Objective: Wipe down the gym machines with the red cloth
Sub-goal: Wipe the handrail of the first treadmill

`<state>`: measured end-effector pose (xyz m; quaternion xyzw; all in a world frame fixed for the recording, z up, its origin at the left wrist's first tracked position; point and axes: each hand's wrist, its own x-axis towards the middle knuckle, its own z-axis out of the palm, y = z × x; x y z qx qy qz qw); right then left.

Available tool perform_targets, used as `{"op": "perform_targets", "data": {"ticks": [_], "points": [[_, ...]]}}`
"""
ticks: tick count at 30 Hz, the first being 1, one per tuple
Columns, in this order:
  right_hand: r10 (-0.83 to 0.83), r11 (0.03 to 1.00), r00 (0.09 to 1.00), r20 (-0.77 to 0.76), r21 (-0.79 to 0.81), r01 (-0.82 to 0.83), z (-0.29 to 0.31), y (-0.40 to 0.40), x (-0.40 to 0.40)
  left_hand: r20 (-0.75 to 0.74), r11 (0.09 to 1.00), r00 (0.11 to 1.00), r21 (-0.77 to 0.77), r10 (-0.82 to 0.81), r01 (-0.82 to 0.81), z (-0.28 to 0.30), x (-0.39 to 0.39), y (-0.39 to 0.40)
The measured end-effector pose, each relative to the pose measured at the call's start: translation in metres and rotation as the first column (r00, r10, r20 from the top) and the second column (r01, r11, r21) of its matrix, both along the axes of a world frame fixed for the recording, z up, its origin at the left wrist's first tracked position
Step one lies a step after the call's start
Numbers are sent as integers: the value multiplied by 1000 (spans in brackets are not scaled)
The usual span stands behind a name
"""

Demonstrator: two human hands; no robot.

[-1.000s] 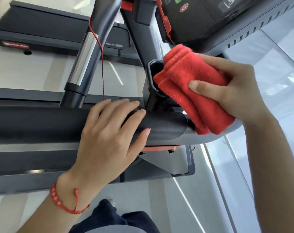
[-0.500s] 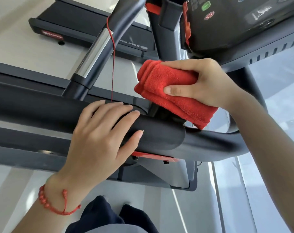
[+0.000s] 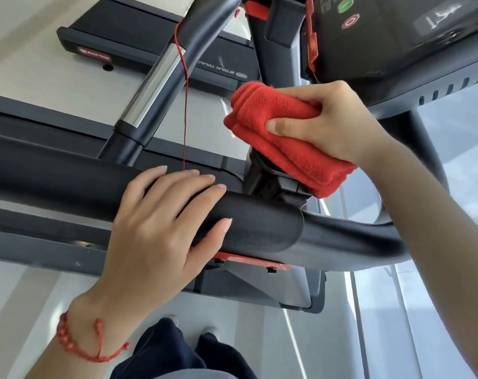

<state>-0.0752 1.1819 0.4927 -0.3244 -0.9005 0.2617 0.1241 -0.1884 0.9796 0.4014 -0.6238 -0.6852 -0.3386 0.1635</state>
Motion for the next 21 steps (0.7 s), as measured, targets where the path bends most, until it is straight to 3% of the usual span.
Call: {"op": "perform_targets", "data": {"ticks": [11, 18, 21], "points": [[110, 993, 991, 72, 36, -113, 4, -20, 36, -8, 1000, 1000, 18, -10, 11, 0, 1, 2], [1, 1000, 1000, 27, -18, -1, 3, -12, 77, -20, 998, 999, 31, -51, 51, 4, 9, 8], [41, 999, 999, 16, 19, -41, -1, -14, 73, -21, 997, 997, 29, -72, 73, 5, 14, 11]]}}
